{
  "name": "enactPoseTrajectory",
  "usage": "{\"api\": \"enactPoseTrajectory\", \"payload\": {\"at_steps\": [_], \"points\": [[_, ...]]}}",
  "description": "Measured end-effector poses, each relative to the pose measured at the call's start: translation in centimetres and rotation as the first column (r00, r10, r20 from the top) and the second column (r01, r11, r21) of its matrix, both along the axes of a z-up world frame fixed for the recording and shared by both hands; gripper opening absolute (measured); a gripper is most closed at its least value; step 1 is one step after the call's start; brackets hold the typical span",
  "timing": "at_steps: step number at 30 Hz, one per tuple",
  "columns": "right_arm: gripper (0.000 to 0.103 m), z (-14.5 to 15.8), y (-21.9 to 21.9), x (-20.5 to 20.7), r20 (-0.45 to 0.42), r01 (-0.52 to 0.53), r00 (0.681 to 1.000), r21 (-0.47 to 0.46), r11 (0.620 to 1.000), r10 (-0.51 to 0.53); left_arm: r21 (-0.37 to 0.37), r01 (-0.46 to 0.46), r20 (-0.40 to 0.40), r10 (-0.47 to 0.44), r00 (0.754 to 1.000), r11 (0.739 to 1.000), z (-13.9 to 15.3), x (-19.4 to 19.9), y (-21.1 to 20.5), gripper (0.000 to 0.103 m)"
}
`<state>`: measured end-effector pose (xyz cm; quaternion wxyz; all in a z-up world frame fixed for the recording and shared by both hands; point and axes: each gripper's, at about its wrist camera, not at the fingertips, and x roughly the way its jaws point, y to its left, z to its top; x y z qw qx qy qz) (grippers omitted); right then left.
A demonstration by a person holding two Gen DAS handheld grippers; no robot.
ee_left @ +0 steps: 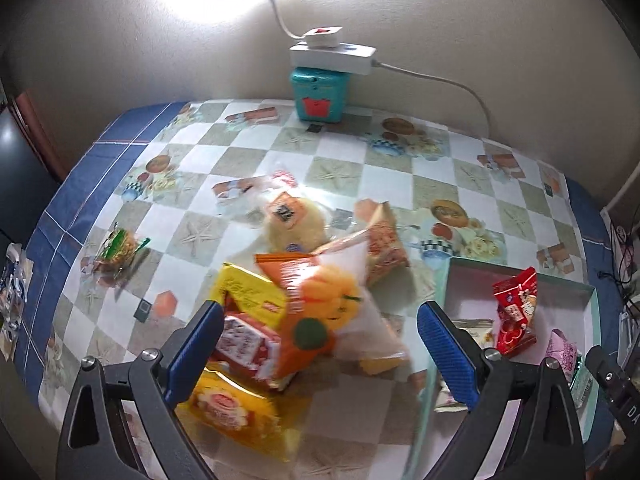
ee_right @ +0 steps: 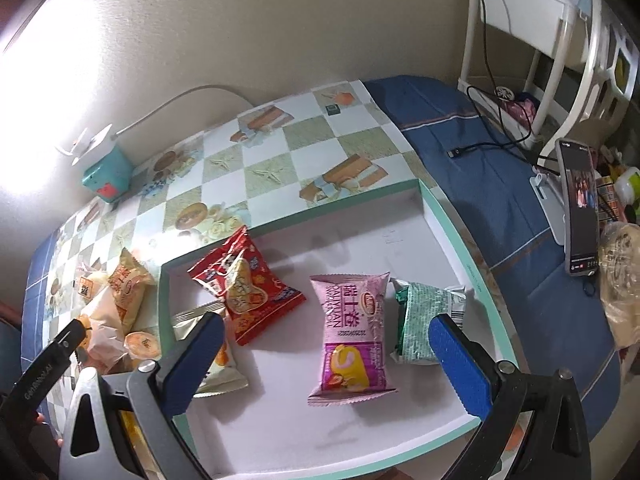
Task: Organize snacks
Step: 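Move both open tools back toward the snack pile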
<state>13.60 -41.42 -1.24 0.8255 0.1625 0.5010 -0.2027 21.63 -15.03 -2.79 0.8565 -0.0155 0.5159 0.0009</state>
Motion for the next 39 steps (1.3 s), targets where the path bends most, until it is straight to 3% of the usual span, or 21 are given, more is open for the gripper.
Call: {"api": "enactPoseTrajectory", "payload": {"at_steps": [4,9,15,25,30,35,39], "points": [[0.103,0.6,1.2,0.2,0.008,-0.010,1.000,0.006,1.000,0.010,-0.006,0.027,0.002,-0.027,1.000,1.000,0.7,0.1,2.0,0.097],[0.103,1.2,3.0,0.7,0.013,-0.043,0.999,0.008,0.999,0.042,0.031,-0.022,0.017,0.022,1.000,0.999,1.5,-0.1,5.2,0.097],[0.103,1.8,6.2,1.5,0.030,-0.106,0.994,0.001,0.994,0.106,-0.092,-0.066,0.022,0.068,0.997,0.994,2.2,-0.4,8.4,0.097],[0.103,1.4,10.8,2.5,0.049,-0.140,0.989,0.058,0.988,0.137,-0.181,-0.149,0.081,0.165,0.983,0.972,3.6,-1.0,12.8,0.097],[0.103,0.9,12.5,2.9,0.052,-0.163,0.986,0.089,0.983,0.158,-0.168,-0.192,0.055,0.204,0.977,0.967,3.0,-0.8,14.9,0.097],[0.103,1.0,14.9,3.5,0.038,-0.196,0.980,-0.003,0.981,0.196,-0.149,-0.217,0.000,0.219,0.976,0.965,1.9,-0.7,16.4,0.097],[0.103,0.6,16.5,3.8,0.063,-0.263,0.964,0.075,0.962,0.259,-0.177,-0.245,-0.026,0.245,0.969,0.953,1.4,-0.8,17.9,0.097]]}}
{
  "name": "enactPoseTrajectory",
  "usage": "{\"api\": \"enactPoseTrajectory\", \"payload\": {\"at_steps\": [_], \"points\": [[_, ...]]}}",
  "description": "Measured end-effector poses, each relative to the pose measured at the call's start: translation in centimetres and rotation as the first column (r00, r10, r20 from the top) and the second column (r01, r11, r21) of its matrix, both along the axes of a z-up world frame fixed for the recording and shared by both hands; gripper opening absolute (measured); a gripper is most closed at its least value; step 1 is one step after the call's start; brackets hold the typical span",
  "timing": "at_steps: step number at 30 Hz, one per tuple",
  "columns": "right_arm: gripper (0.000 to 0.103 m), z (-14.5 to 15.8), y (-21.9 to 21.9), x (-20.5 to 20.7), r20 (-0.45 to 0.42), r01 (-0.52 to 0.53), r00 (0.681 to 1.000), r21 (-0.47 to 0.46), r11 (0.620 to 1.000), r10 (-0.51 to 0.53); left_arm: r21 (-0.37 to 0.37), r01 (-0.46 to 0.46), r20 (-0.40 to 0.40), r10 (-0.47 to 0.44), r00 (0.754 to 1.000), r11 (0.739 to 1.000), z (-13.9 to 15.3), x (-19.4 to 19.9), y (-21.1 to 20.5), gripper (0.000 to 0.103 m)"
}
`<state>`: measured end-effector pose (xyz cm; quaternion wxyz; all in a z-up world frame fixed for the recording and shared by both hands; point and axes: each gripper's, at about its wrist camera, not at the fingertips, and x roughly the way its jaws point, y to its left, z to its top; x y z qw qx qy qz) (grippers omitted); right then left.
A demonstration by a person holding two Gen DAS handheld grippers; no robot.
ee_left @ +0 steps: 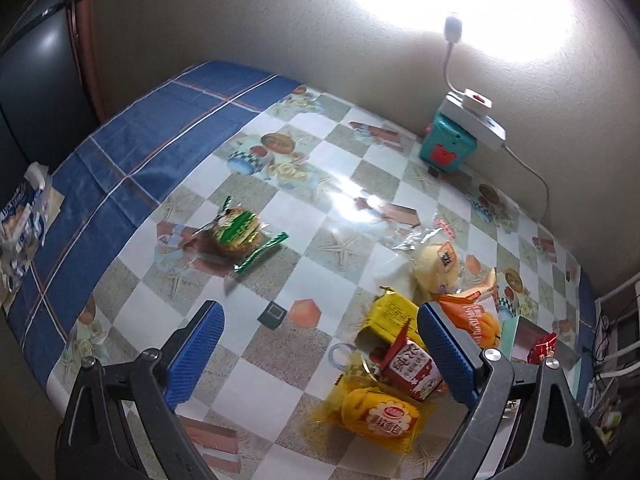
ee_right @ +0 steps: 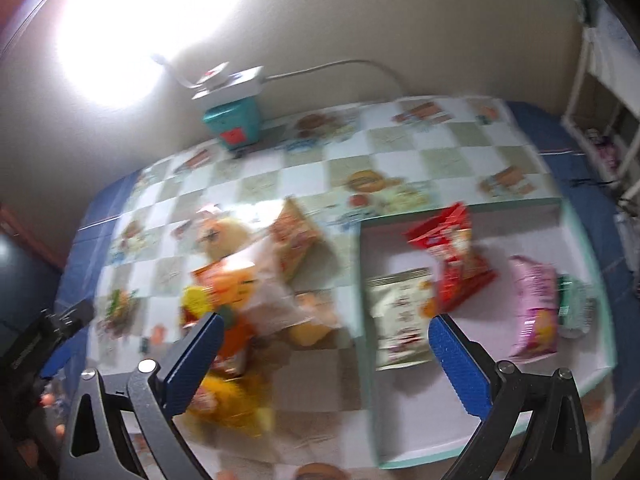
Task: Organize snacks
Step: 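Move both open tools back toward the snack pile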
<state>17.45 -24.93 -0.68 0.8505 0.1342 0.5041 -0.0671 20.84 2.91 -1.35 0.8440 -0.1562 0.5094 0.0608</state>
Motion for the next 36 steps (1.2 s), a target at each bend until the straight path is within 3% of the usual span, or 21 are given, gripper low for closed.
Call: {"api": "enactPoseTrajectory", "payload": {"at_steps": [10,14,22,26,31,36], "points": [[0.103,-1.6,4.4,0.7,-0.029,-0.103,0.994,0.019,0.994,0.104,-0.050,-0.095,-0.043,0.093,0.995,0.994,-1.8,-0.4,3.9,0.097],[0.103,-2.8,4.8,1.0,-0.090,-0.102,0.991,0.019,0.995,0.103,-0.083,-0.093,-0.075,0.087,0.993,0.992,-2.9,-0.3,4.1,0.097],[0.103,-5.7,4.3,0.7,-0.221,-0.084,0.971,0.037,0.996,0.090,-0.136,-0.070,-0.148,0.050,0.988,0.988,-4.9,-0.6,2.3,0.097],[0.103,-5.6,3.6,0.4,-0.230,-0.073,0.970,0.016,0.997,0.075,-0.142,-0.107,-0.188,0.079,0.979,0.984,-5.8,-1.1,1.2,0.097],[0.103,-5.0,2.5,-0.1,-0.222,-0.065,0.974,-0.049,0.997,0.053,-0.218,-0.113,-0.245,0.058,0.968,0.969,-7.4,-1.8,-0.8,0.097],[0.103,-4.1,0.6,-0.3,-0.199,-0.021,0.980,-0.045,0.999,0.012,-0.170,-0.038,-0.252,-0.007,0.968,0.985,-7.7,-1.6,-4.2,0.097]]}}
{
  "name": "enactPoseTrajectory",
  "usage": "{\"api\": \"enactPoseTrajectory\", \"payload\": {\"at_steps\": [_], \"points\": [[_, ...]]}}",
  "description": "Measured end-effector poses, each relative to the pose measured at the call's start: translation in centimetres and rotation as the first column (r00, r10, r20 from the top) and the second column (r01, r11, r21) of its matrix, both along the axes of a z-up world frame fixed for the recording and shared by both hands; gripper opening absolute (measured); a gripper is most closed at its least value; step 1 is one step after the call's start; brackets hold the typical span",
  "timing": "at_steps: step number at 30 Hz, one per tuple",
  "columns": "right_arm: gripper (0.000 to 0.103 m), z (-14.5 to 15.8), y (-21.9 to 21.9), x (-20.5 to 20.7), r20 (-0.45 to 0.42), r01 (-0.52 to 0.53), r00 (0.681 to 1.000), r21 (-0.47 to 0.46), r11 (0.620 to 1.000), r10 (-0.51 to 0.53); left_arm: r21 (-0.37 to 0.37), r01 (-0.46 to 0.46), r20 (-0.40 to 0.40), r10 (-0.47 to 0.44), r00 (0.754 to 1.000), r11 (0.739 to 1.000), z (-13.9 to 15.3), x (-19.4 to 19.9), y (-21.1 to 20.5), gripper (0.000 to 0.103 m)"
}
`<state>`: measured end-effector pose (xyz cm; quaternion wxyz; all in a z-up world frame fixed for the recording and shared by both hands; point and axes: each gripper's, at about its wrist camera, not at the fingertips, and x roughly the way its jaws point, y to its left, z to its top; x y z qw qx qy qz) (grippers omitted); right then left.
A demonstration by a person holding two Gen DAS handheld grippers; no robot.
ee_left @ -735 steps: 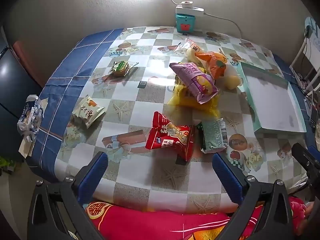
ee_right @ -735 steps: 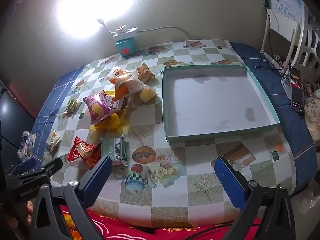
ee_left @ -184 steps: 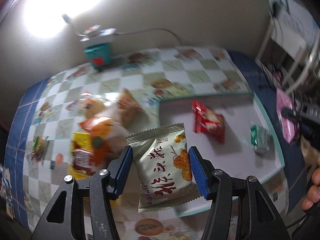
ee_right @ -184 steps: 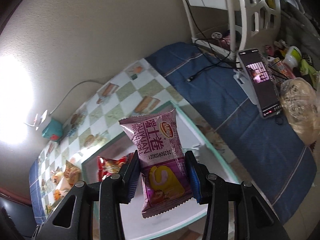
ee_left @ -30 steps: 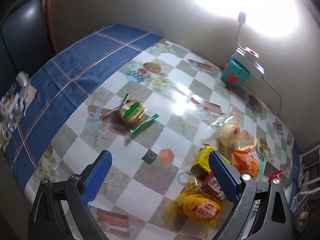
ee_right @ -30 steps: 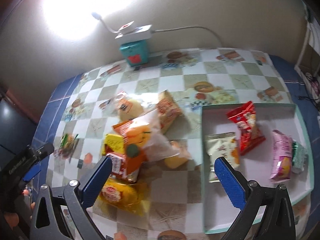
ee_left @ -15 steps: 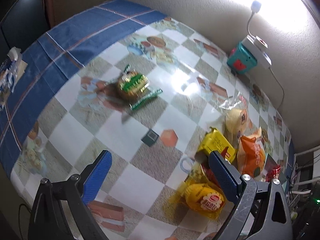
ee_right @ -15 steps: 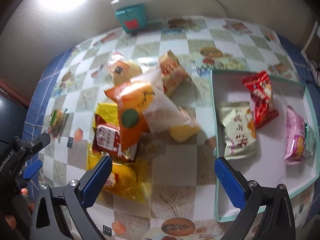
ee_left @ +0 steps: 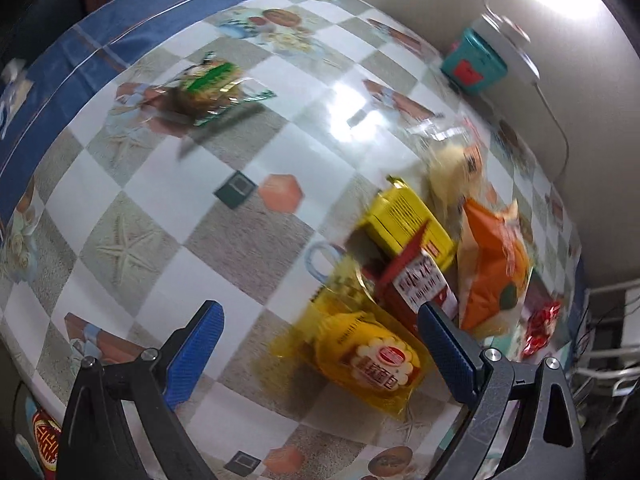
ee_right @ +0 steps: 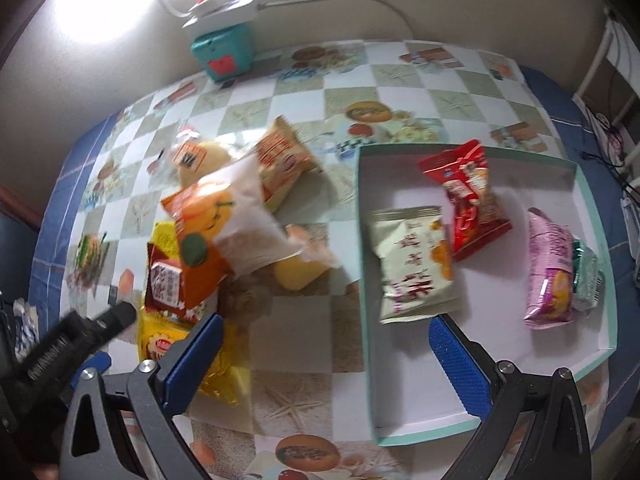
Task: Organize snacks
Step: 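Move both open tools back toward the snack pile, then grasp the yellow bread packet with the left tool while the right tool approaches the orange bag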
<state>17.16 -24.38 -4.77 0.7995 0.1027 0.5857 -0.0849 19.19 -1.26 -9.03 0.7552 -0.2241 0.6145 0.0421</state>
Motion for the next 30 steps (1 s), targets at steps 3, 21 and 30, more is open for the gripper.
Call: {"api": "enactPoseTrajectory", "payload": {"at_steps": [3,21,30], "points": [[0.103,0.3,-1.0,0.0,0.006,0.023,1.000,0.009,1.000,-0.023,0.047,0.038,-0.024,-0.037,0.999,0.998,-0.7,0.1,-1.8,0.097],[0.103,0.8,-2.4,0.1,0.021,0.040,0.999,0.041,0.998,-0.041,0.171,0.220,-0.071,-0.210,0.975,0.960,-1.7,-0.1,-5.0,0.097],[0.103,0.9,-2.3,0.0,0.025,0.037,0.999,0.040,0.999,-0.038,0.157,0.225,-0.065,-0.217,0.974,0.962,-1.2,-2.3,-2.5,0.097]]}}
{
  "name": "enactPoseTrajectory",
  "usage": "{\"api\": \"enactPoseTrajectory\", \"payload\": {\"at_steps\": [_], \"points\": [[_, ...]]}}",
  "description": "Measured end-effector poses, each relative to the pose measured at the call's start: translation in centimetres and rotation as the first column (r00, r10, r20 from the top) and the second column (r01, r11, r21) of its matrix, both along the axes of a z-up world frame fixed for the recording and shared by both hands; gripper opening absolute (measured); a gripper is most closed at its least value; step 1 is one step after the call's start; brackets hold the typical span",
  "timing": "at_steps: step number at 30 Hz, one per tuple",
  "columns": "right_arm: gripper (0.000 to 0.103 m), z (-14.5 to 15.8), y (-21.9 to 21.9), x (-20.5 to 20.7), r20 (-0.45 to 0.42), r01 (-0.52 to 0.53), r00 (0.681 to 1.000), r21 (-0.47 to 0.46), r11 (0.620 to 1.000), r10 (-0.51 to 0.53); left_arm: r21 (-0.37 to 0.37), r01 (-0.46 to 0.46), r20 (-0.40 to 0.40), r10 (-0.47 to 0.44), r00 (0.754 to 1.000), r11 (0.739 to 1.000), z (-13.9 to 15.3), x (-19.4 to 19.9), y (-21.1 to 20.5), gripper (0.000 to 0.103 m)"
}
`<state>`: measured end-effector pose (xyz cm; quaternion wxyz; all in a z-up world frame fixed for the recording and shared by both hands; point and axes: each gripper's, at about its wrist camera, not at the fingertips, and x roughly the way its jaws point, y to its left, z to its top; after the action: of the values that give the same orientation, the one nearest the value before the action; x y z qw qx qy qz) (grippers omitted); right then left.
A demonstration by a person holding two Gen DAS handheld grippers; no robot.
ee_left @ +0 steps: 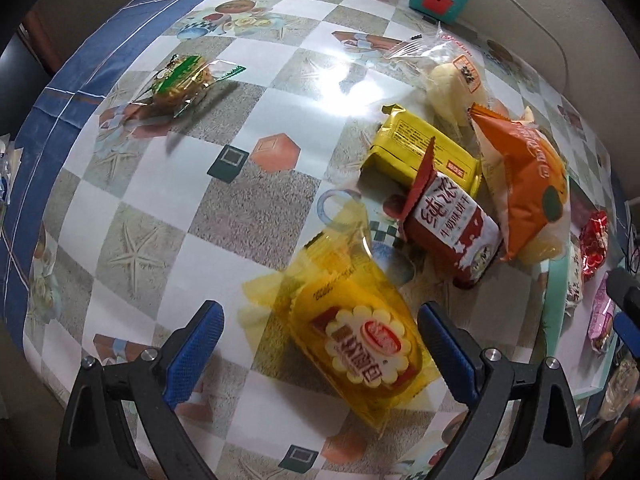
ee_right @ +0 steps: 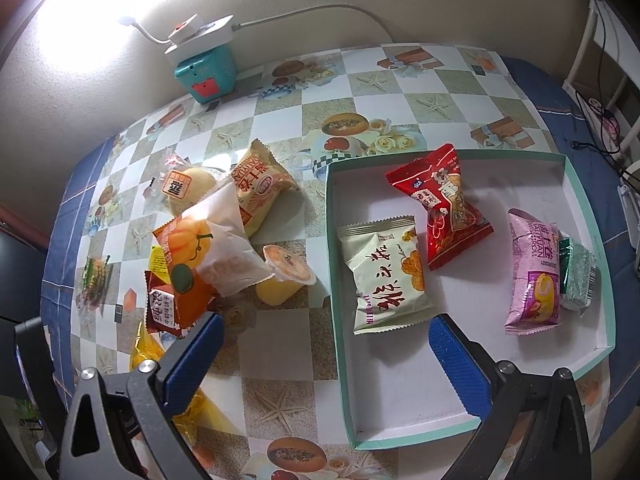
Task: Organize snacks
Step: 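Grasp the yellow bread packet with the left tool while the right tool approaches the orange bag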
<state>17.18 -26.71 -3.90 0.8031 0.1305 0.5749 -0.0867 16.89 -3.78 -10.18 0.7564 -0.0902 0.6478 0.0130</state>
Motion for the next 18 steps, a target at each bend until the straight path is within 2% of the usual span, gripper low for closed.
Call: {"api": "enactPoseTrajectory", "payload": {"at_steps": [5,8,13,15,18], "points": [[0.103,0.1,0.3,0.0,0.003,-0.008,1.000,0.002,1.000,0.008,-0.025,0.007,-0.023,-0.007,1.000,1.000,0.4,-2.1,0.6,0.097],[0.103,0.1,0.4,0.0,0.002,-0.014,1.000,-0.001,1.000,0.014,-0.026,-0.024,-0.048,0.023,0.999,0.999,0.0,-3.0,1.0,0.097],[0.103,-0.4,1.1,0.1,-0.013,-0.040,0.999,-0.004,0.999,0.040,-0.015,-0.054,-0.035,0.053,0.998,0.998,-0.1,-3.3,2.1,0.095],[0.103,-0.9,1.6,0.2,-0.028,-0.054,0.998,-0.011,0.998,0.054,-0.056,-0.059,-0.034,0.057,0.998,0.997,-0.1,-3.4,2.3,0.082],[0.103,-1.6,2.3,0.3,-0.051,-0.083,0.995,-0.027,0.996,0.081,-0.120,-0.079,-0.047,0.074,0.996,0.990,0.1,-3.1,2.7,0.071]]}}
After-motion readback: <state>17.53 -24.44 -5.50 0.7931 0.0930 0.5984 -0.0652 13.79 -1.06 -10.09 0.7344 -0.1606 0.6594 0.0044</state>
